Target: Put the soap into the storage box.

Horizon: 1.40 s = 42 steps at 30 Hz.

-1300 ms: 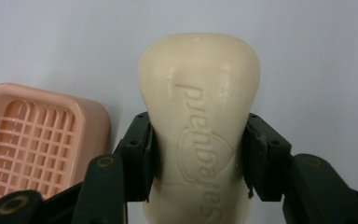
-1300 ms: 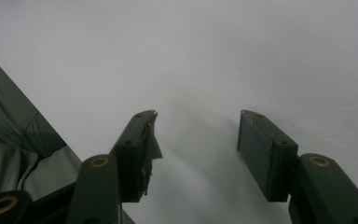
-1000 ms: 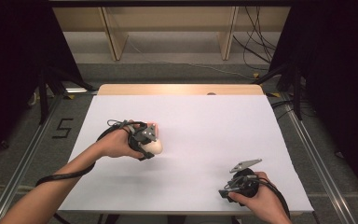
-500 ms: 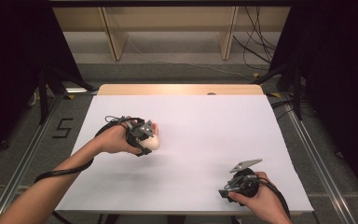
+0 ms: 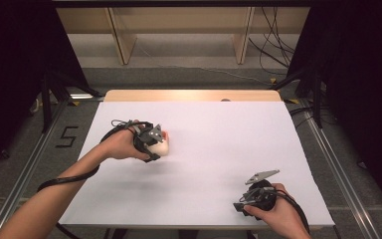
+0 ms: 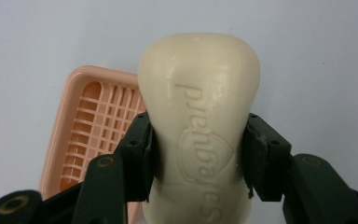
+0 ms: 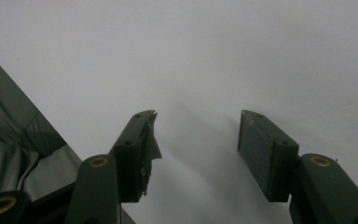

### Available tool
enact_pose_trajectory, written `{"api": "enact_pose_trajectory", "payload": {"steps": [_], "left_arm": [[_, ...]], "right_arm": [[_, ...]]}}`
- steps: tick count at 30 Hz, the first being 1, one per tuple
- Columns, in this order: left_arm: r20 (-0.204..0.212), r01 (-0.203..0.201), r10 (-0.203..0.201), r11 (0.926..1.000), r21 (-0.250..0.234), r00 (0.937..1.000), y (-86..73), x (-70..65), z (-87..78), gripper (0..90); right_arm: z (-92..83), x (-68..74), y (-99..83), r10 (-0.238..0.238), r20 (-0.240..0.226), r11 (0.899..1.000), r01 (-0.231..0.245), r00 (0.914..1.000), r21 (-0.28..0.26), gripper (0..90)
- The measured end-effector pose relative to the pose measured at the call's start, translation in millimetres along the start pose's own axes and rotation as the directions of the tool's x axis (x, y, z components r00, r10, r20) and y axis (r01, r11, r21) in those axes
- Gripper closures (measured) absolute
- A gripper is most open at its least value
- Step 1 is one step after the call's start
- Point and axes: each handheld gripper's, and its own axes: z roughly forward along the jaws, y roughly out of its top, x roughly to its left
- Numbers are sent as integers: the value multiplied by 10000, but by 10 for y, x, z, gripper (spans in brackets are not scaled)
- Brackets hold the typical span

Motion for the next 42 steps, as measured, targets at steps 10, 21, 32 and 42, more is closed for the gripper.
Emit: {"api": "enact_pose_trajectory", "payload": {"steps": [10, 21, 32, 42], "left_arm": [[-187, -239, 242, 9996, 143, 9995, 17, 76, 1, 495], [-389, -297, 309, 9991, 293, 9988, 20, 132, 4, 494], [-520, -200, 219, 9991, 362, 9984, -3, 196, 36, 494], [-721, -295, 328, 9985, 455, 9969, -6, 271, 54, 494]], "right_arm": [[-1, -1, -4, -5, -17, 10000, 5, 10000, -17, 464], [13, -10, -5, 50, 208, 9999, -47, 9998, -138, 463], [3, 1, -1, 74, -16, 10000, -74, 10000, -51, 463], [18, -11, 1, 21, 161, 10000, -20, 9999, -69, 462]]}}
